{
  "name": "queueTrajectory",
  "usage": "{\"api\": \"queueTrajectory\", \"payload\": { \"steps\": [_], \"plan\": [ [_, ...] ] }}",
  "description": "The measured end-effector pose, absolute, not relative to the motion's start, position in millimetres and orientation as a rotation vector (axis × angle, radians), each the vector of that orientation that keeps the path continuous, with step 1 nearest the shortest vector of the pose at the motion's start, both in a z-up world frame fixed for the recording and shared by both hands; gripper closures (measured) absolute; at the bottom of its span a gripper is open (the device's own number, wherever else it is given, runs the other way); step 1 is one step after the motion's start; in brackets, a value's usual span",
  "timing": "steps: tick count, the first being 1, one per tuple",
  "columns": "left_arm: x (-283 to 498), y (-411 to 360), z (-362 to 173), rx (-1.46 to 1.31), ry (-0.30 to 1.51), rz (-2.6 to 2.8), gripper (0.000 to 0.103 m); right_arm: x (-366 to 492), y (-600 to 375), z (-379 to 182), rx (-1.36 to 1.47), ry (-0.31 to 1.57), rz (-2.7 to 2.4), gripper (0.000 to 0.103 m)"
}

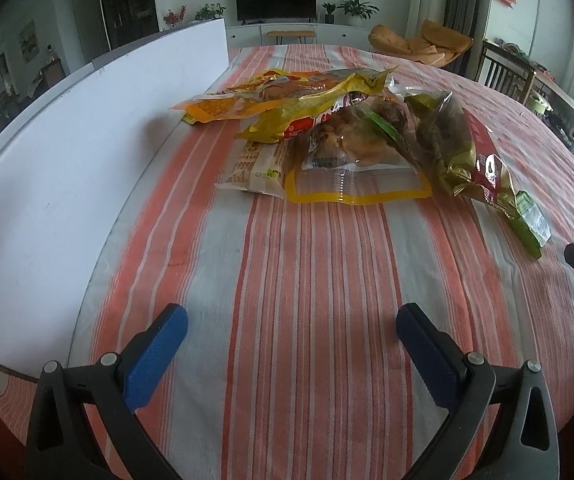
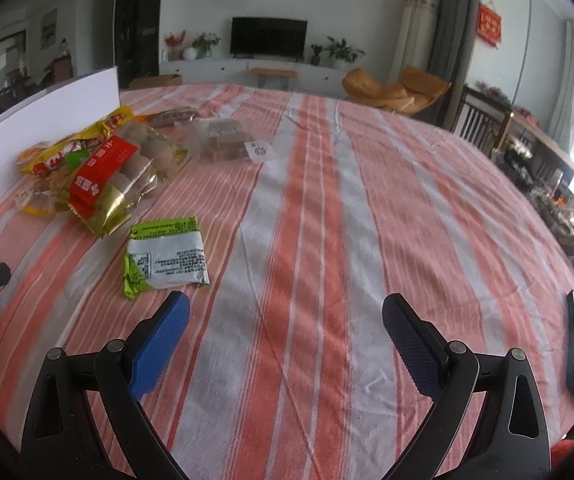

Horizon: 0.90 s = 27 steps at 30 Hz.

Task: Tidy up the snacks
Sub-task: 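Move right tool to the green-and-white packet while left tool approaches the snack pile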

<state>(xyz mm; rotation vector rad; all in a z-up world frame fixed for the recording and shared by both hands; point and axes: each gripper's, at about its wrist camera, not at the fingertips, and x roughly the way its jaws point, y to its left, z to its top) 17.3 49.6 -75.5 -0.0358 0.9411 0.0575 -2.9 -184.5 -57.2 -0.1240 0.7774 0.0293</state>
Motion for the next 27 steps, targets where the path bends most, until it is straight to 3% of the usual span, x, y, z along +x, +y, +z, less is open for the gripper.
{"api": "queueTrajectory", "payload": {
  "steps": [15, 24, 26, 27],
  "plan": [
    [15.4, 50.0, -74.9, -0.027, 0.919, 0.038, 0.000, 20.2, -188.9, -54.3, 0.082, 0.951, 0.220, 0.004],
    [17.1, 50.9, -74.1, -0.020, 0.936, 0.020, 0.000, 50.7, -114.5, -64.5, -0.243, 1.048, 0.364, 0.007],
    [17.3, 51.5, -74.2, -0.019, 0.936, 0.018, 0.000, 52.5, -121.0, -67.2, -0.190, 1.044, 0.367, 0.018],
    [17.3, 51.4, -74.2, -0.020, 0.935, 0.020, 0.000, 51.2, -125.3, -65.7, -0.187, 1.021, 0.345, 0.044]
  ]
}}
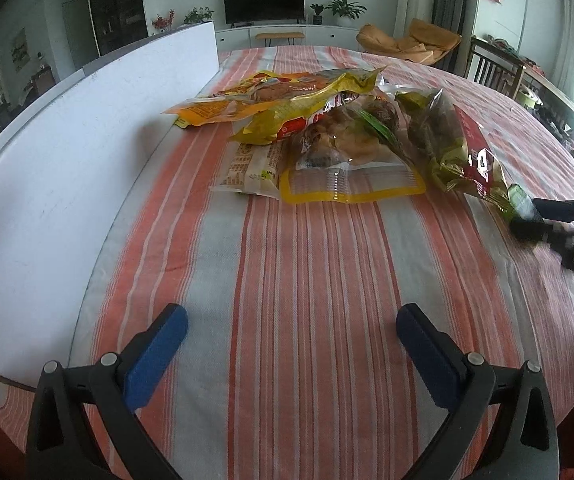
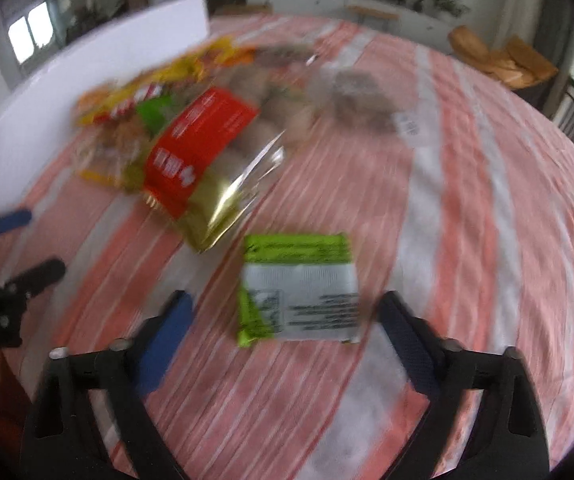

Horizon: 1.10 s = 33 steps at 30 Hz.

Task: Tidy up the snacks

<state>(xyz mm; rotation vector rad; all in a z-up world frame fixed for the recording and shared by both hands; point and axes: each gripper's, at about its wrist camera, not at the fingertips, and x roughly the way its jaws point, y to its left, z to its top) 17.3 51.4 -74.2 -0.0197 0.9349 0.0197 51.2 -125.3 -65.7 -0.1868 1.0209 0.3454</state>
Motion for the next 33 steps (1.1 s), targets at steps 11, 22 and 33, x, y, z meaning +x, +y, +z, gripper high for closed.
{"api": "queueTrajectory", "payload": {
  "steps": [11, 22, 33],
  "plan": [
    [16.7, 50.2, -74.7, -0.026, 0.935, 0.037, 0.000, 81.6, -215.7, -62.7, -0.080, 0.977, 0.120, 0.043],
    [22.7, 43.3, -58.8, -0.014, 0.952, -0.017, 0.001, 94.0, -233.1, -68.0, -0.029, 0.946, 0.055, 0.013],
    [108.0, -71.9, 0.0, 0.260, 0.843, -0.219, 0.000, 91.4, -232.9, -69.4, -0.034, 0.950, 0.042, 0.009]
  ]
}}
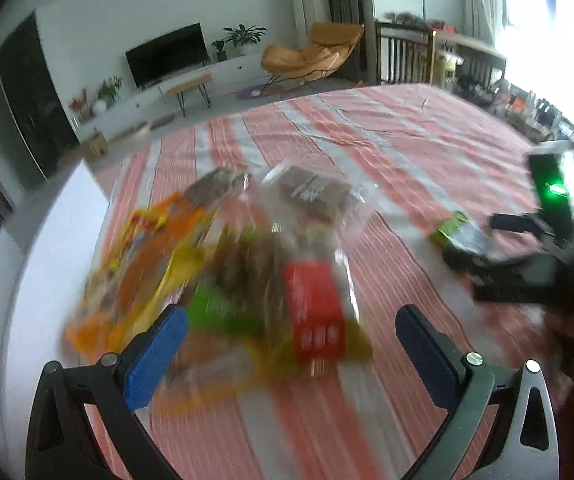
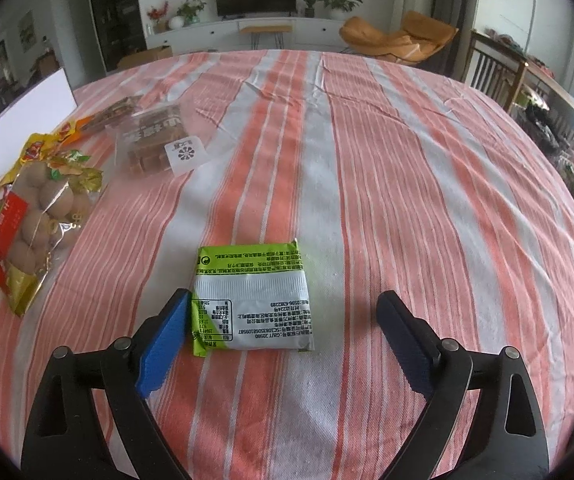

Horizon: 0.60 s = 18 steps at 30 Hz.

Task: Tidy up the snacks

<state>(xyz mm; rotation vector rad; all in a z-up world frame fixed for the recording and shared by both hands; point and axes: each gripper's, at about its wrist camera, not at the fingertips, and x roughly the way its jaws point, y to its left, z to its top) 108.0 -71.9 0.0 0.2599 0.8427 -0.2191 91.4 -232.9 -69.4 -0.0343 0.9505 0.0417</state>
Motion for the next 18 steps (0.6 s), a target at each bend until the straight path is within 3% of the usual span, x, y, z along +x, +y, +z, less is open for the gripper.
{"api": "queueTrajectory", "payload": {
  "steps": [6, 7, 9, 10, 11, 18],
  "plan": [
    [147.7, -86.9, -34.7, 0.283, 0.945, -0.087, 0.004, 92.0, -232.9, -69.6, -0.033, 0.951, 0.043, 0.009],
    [146.8, -87.9, -38.4, 0.289, 0.949, -0.083, 0.009, 91.8, -232.8, -69.6, -0.034, 0.951, 0.042, 0.009],
    [142.2, -91.5, -42.8, 0.300, 0.949, -0.099, 0.036, 92.0, -233.1, -69.6, -0.033, 0.950, 0.043, 0.009],
    [138.3, -92.5, -42.7, 0.301, 0.937, -0.106, 0.038, 91.8, -232.9, -69.6, -0.033, 0.950, 0.043, 0.008],
    [134.3, -93.3, -42.0, 0.306, 0.923, -0.115, 0.053, 92.0, -233.2, -69.7, -0.032, 0.951, 0.045, 0.008],
    [95.7, -85.5, -31.9, 0.251, 0.999, -0.246, 0.054, 93.5, -231.8, -70.7, -0.029, 0.952, 0.050, 0.007]
  ]
}}
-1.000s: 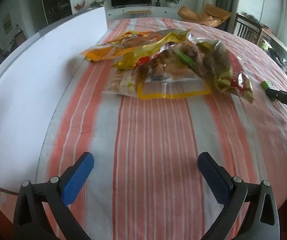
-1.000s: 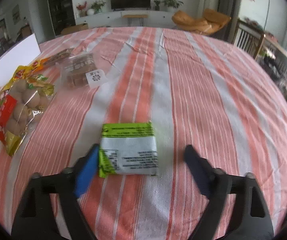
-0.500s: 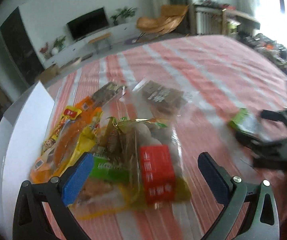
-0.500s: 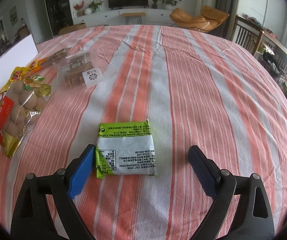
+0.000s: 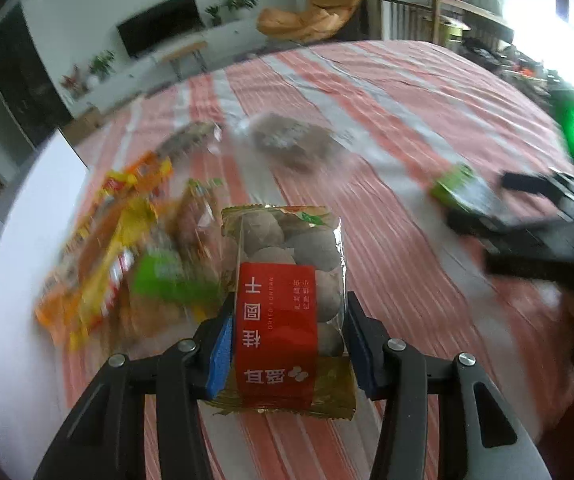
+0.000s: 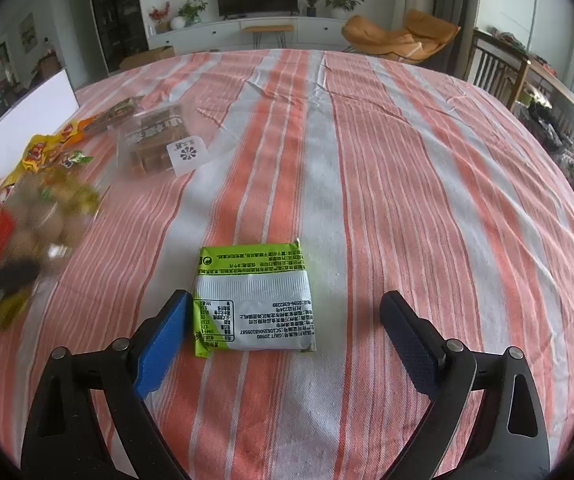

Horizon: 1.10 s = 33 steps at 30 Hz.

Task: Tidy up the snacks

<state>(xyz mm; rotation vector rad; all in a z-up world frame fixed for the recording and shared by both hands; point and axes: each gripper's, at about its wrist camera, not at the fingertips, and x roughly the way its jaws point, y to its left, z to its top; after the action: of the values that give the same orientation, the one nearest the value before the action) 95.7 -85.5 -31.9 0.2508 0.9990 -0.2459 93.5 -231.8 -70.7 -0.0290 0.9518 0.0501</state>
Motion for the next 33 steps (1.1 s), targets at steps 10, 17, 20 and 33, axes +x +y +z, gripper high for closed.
{"api": "queueTrajectory", "payload": {
  "steps": [10, 17, 20, 33],
  "plan": [
    [53.8, -58.6, -24.8, 0.084, 1.064, -0.403, 0.017, 93.2, -232.1, -70.6, -0.029, 0.952, 0.050, 0.006],
    [60.6, -91.6, -38.0, 0.285, 1.017, -0.316, 0.018, 93.0, -232.4, -70.3, -0.026, 0.951, 0.052, 0.006],
    [70.7, -90.1, -42.9, 0.273, 1.021, -0.283, 0.035, 93.3, -237.7, -69.0, 0.021, 0.947, 0.083, 0.005],
    [52.6, -21.6, -13.1, -0.036, 0.997, -0.370, 0.043, 132.4, -212.2, -58.7, 0.038, 1.245, 0.173, 0.009]
  ]
}}
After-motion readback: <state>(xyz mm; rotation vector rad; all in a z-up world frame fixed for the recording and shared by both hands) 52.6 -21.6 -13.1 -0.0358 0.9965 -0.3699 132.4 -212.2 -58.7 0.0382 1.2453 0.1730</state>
